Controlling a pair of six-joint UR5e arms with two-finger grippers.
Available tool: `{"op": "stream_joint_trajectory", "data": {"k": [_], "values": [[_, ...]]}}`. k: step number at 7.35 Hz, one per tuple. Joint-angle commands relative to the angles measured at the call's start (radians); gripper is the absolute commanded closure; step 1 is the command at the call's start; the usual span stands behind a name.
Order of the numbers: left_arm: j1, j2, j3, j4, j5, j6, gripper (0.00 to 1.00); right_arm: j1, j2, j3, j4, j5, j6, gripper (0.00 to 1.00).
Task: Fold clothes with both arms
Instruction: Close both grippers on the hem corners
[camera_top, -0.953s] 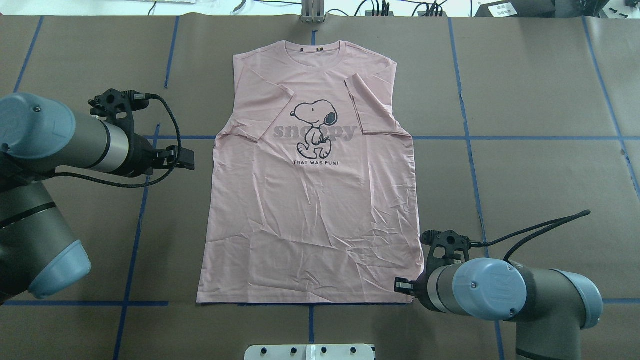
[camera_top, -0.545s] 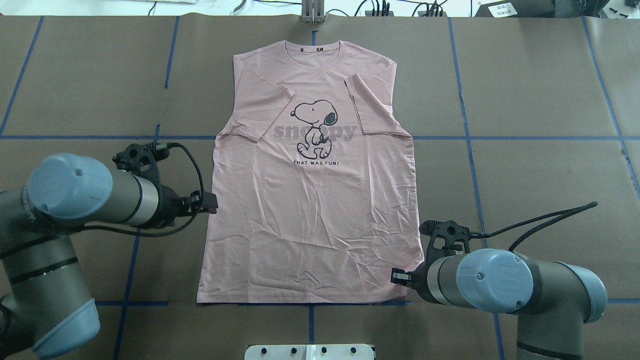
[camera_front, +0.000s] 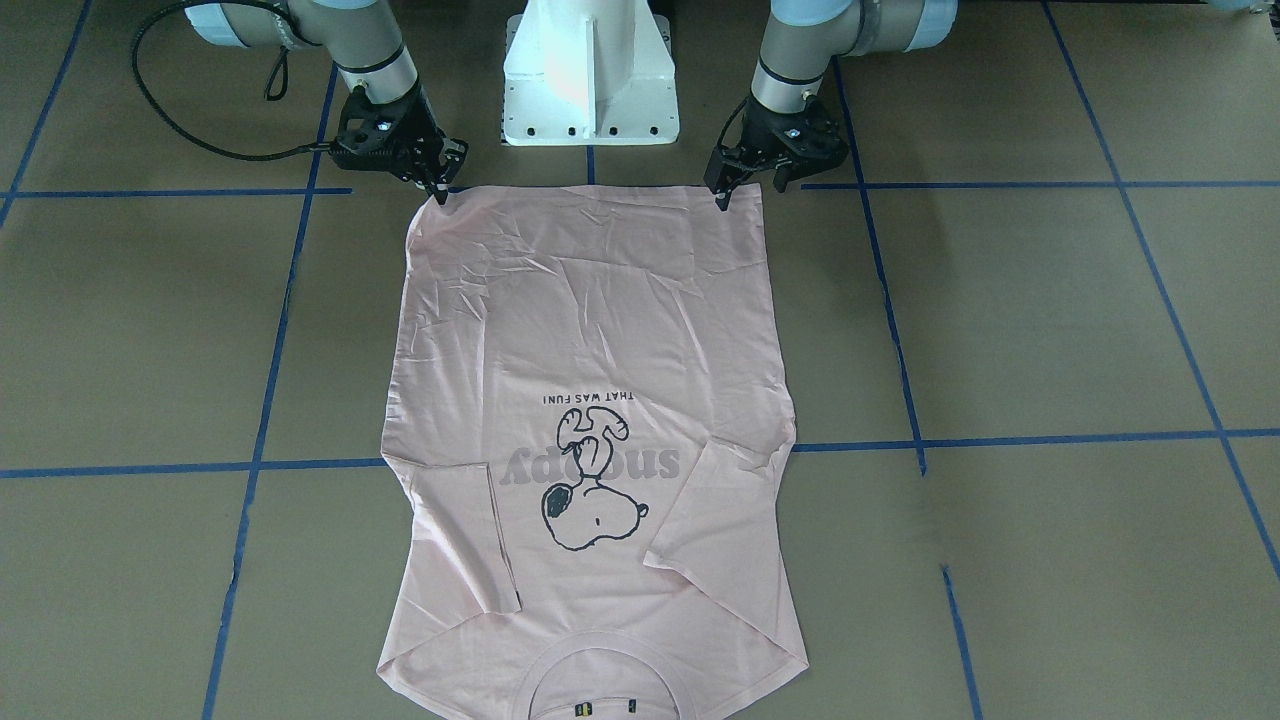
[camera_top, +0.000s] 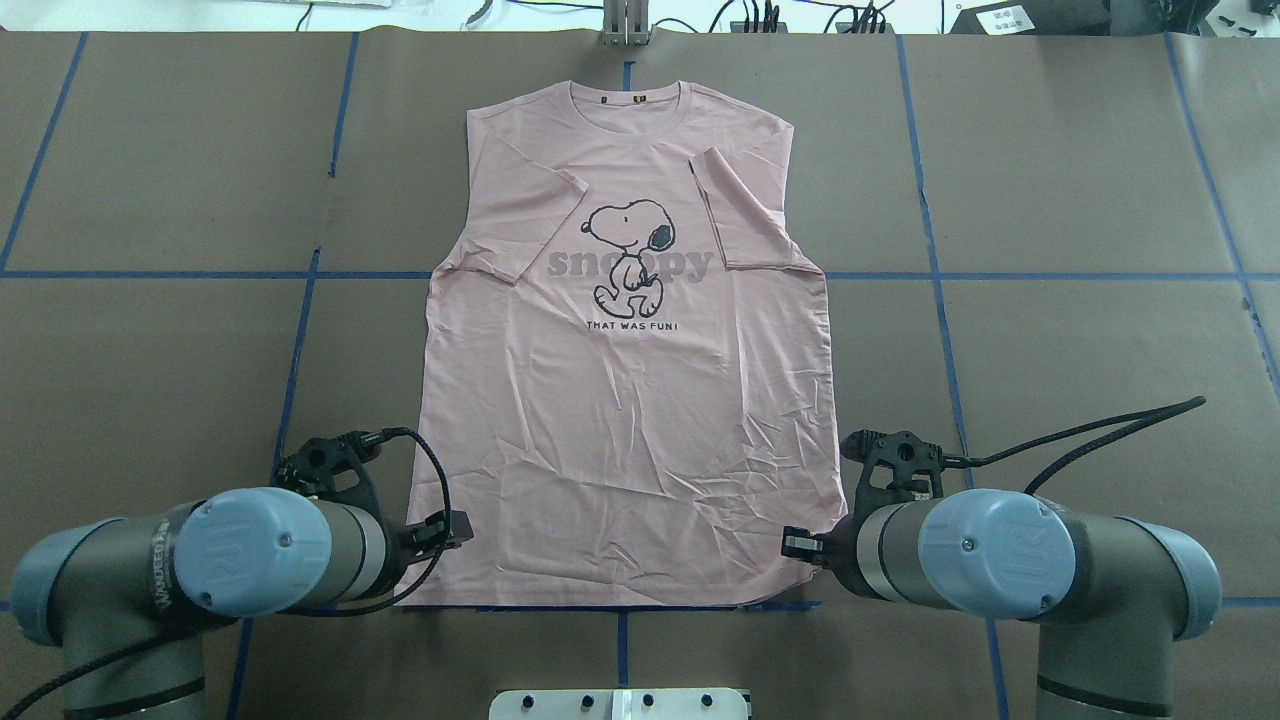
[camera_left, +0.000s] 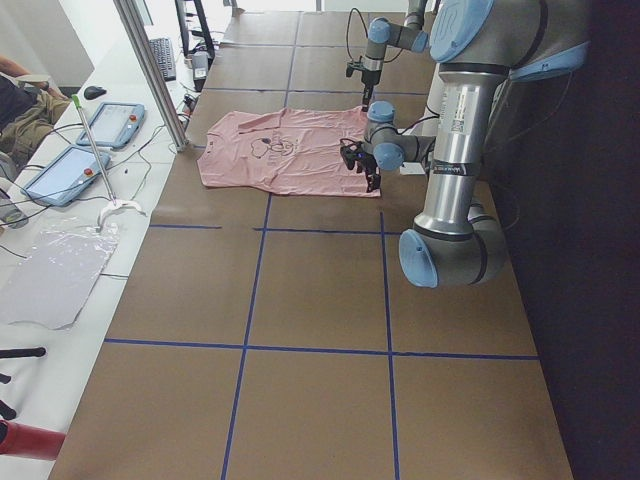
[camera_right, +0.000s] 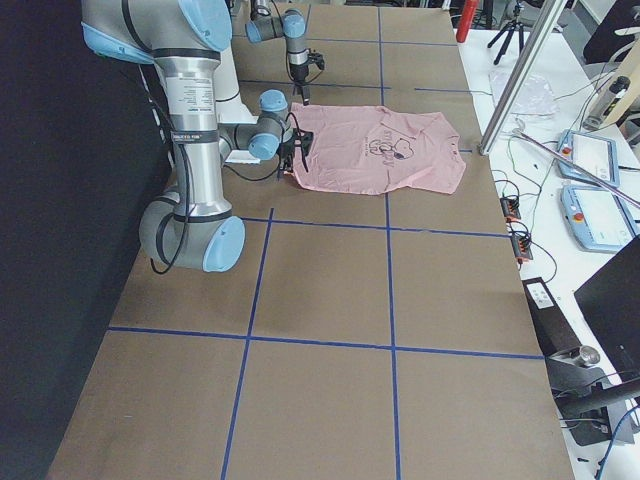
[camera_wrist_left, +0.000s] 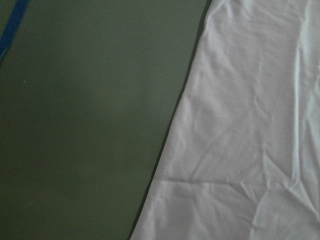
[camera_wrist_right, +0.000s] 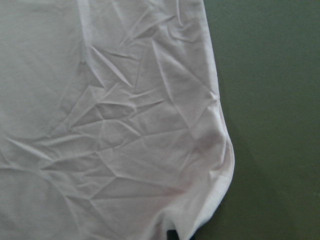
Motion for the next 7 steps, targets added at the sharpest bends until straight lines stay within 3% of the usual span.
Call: {"op": "stream_joint_trajectory", "data": {"k": [1, 6, 7], "values": [[0.049, 0.0, 0.016, 0.021, 0.016, -0.025, 0.0, 0.008, 0.027, -0.002, -0.009, 0.006, 0.0, 1.0], [0.056, 0.011, 0.03, 0.023, 0.039, -0.017, 0.02, 0.02, 0.027, -0.002, -0.01, 0.025, -0.002, 1.0], [0.056, 0.011, 0.029, 0.023, 0.039, -0.017, 0.09, 0.021, 0.027, -0.002, -0.01, 0.025, -0.002, 1.0]]}}
